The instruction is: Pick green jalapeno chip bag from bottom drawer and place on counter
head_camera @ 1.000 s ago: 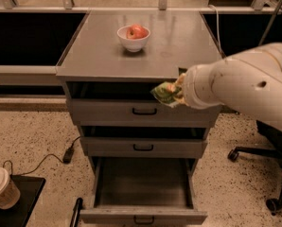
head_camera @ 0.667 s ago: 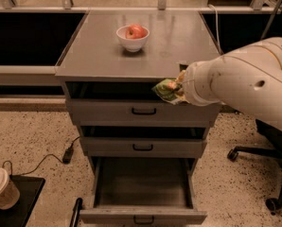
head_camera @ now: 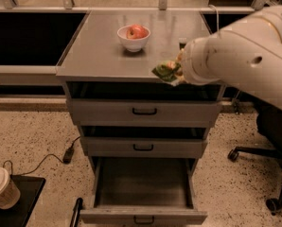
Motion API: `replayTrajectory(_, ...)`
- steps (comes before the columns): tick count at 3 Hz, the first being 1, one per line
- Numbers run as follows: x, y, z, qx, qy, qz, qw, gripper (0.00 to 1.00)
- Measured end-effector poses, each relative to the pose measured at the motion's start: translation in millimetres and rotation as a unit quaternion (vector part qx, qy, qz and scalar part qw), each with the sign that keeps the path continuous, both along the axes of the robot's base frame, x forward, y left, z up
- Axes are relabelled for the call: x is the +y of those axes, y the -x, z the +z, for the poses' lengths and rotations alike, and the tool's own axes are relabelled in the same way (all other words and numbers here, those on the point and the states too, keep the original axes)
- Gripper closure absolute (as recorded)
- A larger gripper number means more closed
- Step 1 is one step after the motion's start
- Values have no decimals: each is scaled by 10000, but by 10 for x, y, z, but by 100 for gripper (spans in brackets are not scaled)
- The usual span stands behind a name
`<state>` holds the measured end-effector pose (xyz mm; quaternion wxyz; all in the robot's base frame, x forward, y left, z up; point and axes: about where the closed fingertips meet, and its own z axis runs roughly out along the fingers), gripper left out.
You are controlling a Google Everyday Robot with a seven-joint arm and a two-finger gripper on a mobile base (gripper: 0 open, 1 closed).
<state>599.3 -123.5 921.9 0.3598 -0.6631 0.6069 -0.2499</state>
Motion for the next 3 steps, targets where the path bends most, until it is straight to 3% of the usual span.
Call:
replayTrajectory(1,-27,-361,645,-535,324,-135,9980,100)
replayTrajectory(2,-133,-703,1102,-734,537,-262,9955,100)
replayTrajectory(3,-702,-1080,1145,-689,533,-428,9953,100)
